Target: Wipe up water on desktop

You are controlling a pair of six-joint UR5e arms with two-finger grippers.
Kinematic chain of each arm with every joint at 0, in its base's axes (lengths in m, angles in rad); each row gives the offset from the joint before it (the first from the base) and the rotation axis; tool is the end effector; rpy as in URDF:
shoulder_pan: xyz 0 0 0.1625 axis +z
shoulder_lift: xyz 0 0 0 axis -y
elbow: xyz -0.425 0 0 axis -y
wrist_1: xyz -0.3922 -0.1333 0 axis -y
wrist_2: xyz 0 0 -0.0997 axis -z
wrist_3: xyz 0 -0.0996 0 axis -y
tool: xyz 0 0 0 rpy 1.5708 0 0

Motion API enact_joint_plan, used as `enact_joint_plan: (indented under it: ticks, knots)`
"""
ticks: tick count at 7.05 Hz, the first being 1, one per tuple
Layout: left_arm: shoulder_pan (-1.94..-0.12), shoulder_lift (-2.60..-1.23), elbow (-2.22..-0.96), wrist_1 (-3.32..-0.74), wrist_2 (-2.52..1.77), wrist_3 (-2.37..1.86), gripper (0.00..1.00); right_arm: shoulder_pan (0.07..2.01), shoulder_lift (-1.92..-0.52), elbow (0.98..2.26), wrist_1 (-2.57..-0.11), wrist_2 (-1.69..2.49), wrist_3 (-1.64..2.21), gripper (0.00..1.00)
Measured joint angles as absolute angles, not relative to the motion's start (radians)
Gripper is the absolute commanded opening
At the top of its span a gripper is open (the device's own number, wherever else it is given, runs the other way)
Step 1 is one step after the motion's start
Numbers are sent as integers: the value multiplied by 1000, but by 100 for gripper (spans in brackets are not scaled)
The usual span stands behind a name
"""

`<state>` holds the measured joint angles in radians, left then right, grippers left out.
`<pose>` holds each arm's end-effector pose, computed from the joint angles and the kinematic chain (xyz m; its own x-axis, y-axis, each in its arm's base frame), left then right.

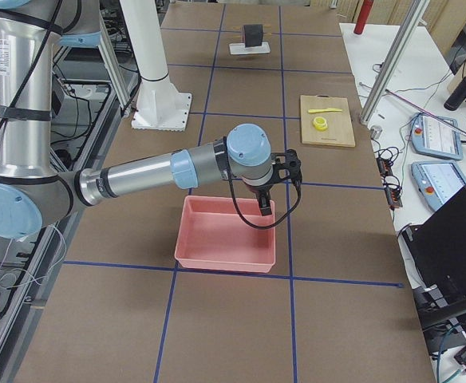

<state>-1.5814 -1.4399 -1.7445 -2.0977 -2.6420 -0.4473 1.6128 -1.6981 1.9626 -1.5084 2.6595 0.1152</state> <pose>-0.0506 -0.4455 0.5535 0.4326 0.0581 -0.8997 0.2174 0.9617 0.1666 0.0632 -0.4316 0.4932 0.4675 -0.1543 0.8705 -0.0941 0.9704 0.2225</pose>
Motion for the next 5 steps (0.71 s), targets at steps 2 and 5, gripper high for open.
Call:
enact_joint_plan:
  ticks: [2, 5]
  knots:
    - [-1557, -1398, -1745, -2094, -2634, -557, 98, 1595, -1717, 1965, -1387, 2657, 215, 100]
    - [-1445, -1359, -1738, -2093, -2520, -653, 97, 1518, -1731, 1953, -1303, 2639, 348, 100]
